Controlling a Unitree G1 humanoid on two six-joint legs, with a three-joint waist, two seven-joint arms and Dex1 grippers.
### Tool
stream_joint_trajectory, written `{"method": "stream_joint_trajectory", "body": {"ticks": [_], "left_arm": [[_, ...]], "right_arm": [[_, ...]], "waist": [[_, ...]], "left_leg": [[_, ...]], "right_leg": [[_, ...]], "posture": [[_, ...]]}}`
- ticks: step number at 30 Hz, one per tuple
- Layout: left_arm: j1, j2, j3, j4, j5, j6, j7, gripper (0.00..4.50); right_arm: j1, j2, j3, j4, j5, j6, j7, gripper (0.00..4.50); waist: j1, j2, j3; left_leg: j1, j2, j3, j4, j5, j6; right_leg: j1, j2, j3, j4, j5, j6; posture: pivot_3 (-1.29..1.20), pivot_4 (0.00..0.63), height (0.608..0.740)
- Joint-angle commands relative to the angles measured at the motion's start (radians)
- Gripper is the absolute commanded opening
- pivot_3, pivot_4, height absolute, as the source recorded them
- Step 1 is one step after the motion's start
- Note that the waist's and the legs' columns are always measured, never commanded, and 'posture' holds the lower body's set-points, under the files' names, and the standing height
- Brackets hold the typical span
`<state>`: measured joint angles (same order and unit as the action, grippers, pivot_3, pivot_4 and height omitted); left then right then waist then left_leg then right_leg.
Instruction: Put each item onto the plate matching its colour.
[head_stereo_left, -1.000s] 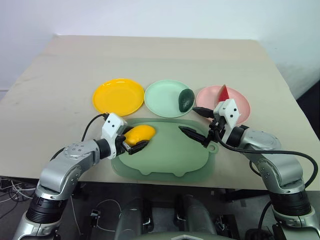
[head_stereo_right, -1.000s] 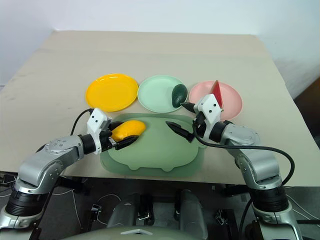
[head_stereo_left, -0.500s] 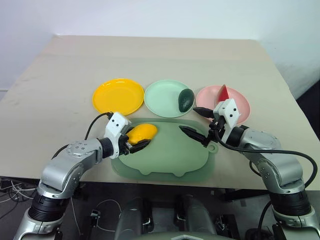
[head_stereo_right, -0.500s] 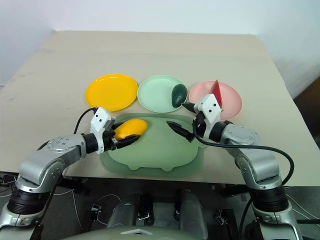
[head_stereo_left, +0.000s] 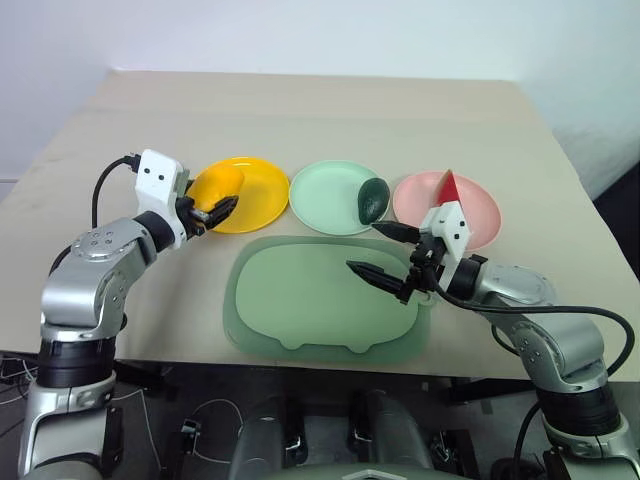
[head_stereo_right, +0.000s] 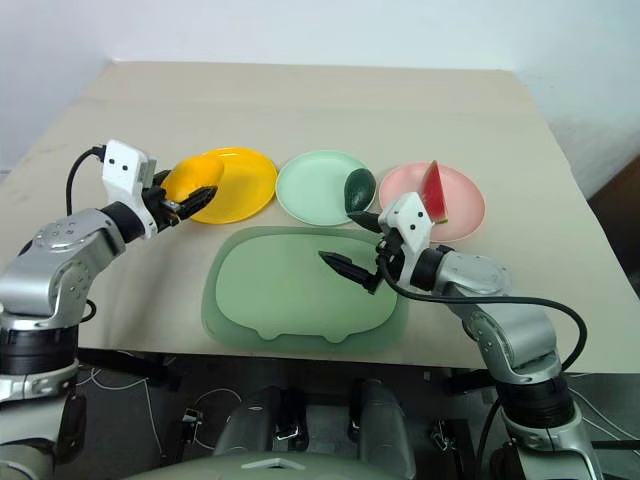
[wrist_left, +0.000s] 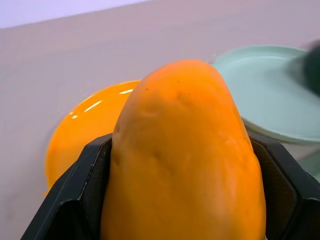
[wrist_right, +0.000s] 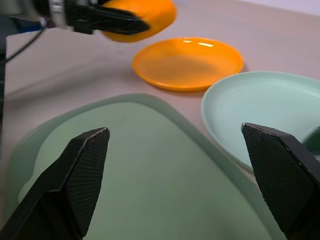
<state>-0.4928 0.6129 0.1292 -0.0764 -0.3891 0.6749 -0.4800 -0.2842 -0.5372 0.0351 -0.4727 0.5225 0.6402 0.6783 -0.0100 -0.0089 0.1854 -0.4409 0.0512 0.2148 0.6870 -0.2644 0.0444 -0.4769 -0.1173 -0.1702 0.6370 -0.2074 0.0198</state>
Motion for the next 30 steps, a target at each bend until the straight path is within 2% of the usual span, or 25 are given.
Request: {"method": "stream_joint_trajectory", "body": {"ticks": [1, 12, 17, 18, 19, 21, 28, 30], "left_arm": [[-0.056, -0.035, -0.045, 0.100, 0.054, -0.079, -0.016, 3.30], [-0.280, -0.120, -0.086, 0.497, 0.187, -0.259, 0.000, 3.30], [-0.320, -0.138, -0.073, 0.628, 0.203, -0.304, 0.004, 3.30], [-0.325, -0.143, -0.066, 0.647, 0.201, -0.313, 0.010, 3.65], [-0.329, -0.147, -0.064, 0.660, 0.203, -0.321, 0.013, 4.02], [-0.332, -0.154, -0.062, 0.673, 0.198, -0.326, 0.003, 4.47], [-0.314, -0.159, -0.045, 0.621, 0.191, -0.331, -0.003, 4.47], [-0.293, -0.142, -0.036, 0.538, 0.181, -0.318, -0.012, 4.47]], "right_arm": [[-0.017, 0.003, -0.002, 0.000, -0.013, -0.036, 0.004, 4.50], [0.006, 0.007, 0.014, 0.038, -0.054, -0.090, 0.017, 4.50], [0.003, 0.012, 0.014, 0.047, -0.064, -0.098, 0.013, 4.50], [0.002, 0.011, 0.013, 0.046, -0.065, -0.098, 0.013, 4.50], [0.001, 0.011, 0.013, 0.044, -0.066, -0.096, 0.013, 4.50], [-0.003, 0.011, 0.012, 0.042, -0.066, -0.091, 0.012, 4.50], [-0.023, 0.008, 0.008, 0.028, -0.057, -0.068, 0.003, 4.50], [-0.026, 0.008, 0.003, 0.022, -0.051, -0.063, 0.004, 4.50]], "waist": [[0.000, 0.000, 0.000], [-0.003, -0.002, 0.001], [-0.003, -0.002, 0.001], [-0.003, -0.002, 0.001], [-0.001, -0.002, 0.001], [-0.001, -0.002, 0.001], [-0.003, -0.002, 0.001], [-0.003, -0.002, 0.001]], "left_leg": [[0.000, 0.000, 0.000, 0.000, 0.000, 0.000], [-0.001, 0.001, -0.001, 0.007, -0.001, 0.001], [-0.001, 0.001, -0.001, 0.011, -0.001, 0.002], [-0.001, 0.001, -0.001, 0.011, -0.001, 0.002], [-0.001, 0.001, -0.001, 0.011, -0.002, 0.003], [-0.002, 0.001, -0.002, 0.012, -0.002, 0.003], [-0.002, 0.001, -0.002, 0.012, -0.002, 0.003], [-0.002, 0.001, -0.002, 0.012, -0.002, 0.003]], "right_leg": [[0.000, 0.000, 0.000, 0.000, 0.000, 0.000], [-0.002, -0.001, 0.000, 0.010, -0.001, 0.002], [-0.001, -0.001, 0.000, 0.011, -0.001, 0.002], [-0.001, -0.002, 0.000, 0.011, -0.001, 0.002], [-0.001, -0.002, 0.000, 0.011, -0.001, 0.002], [-0.001, -0.002, 0.000, 0.012, -0.001, 0.002], [-0.001, -0.002, 0.000, 0.012, -0.001, 0.002], [-0.001, -0.002, 0.000, 0.012, -0.001, 0.002]], "posture": [[0.00, 0.150, 0.696], [0.00, 0.150, 0.696], [0.00, 0.150, 0.696], [0.00, 0.150, 0.696], [0.00, 0.150, 0.696], [0.00, 0.150, 0.696], [0.00, 0.150, 0.696], [0.00, 0.150, 0.696]]}}
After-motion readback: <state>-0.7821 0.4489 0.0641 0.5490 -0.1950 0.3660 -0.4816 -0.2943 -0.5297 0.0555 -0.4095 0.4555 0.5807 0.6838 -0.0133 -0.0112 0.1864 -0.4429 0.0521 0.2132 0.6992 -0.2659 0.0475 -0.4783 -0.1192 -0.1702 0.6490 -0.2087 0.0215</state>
